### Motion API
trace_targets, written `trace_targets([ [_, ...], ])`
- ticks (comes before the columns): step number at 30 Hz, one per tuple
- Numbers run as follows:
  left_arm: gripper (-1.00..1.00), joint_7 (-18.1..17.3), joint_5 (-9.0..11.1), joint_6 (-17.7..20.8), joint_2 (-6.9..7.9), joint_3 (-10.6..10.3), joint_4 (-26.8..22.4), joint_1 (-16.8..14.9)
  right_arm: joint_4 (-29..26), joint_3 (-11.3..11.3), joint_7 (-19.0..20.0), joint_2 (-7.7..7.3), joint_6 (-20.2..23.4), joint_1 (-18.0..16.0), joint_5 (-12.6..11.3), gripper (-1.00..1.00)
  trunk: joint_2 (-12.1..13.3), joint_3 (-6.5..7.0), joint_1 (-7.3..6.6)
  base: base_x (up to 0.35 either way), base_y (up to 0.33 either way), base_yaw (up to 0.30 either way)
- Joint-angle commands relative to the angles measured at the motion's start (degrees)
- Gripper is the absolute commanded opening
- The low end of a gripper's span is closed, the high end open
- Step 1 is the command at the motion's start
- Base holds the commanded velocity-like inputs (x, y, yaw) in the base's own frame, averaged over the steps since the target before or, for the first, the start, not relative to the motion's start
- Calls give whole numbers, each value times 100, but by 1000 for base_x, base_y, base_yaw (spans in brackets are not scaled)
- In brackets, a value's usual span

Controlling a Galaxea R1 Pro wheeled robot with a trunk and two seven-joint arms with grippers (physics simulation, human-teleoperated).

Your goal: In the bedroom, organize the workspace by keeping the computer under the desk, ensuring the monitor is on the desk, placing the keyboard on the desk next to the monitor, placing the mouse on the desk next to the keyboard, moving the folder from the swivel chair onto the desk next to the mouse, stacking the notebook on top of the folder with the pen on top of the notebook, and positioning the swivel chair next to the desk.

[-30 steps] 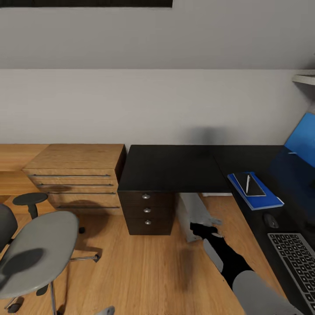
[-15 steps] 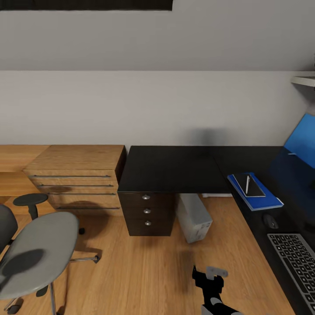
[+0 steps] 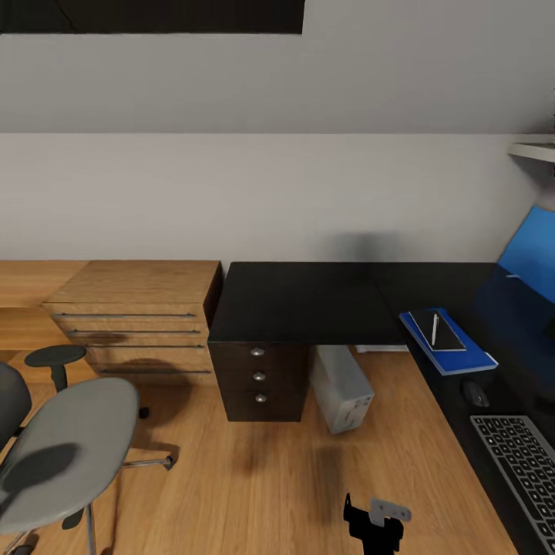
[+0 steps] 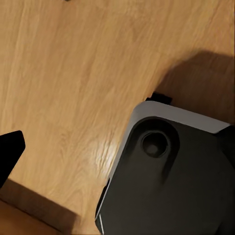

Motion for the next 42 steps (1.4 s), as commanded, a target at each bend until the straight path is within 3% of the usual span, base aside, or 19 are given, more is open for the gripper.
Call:
trace_targets([
  [1, 100, -55, 58, -119, 3, -51, 59, -5, 9, 52, -29, 4, -69, 20, -24, 100, -4, 4, 1, 0, 0, 0],
  [5, 100, -272, 55, -350, -7, -51, 219, -3, 10, 52, -29, 3, -292, 89, -19, 100, -4, 39, 1, 0, 0, 0],
  [12, 100, -358, 93, -438, -17, -45, 289, -3, 11, 49, -29, -30, -489, 123, -25, 100, -4, 102, 1, 0, 0, 1],
  [42, 100, -390, 76, -551, 2, -27, 306, -2, -2, 52, -37, -39, -524, 128, -26, 100, -4, 348, 1, 0, 0, 128],
])
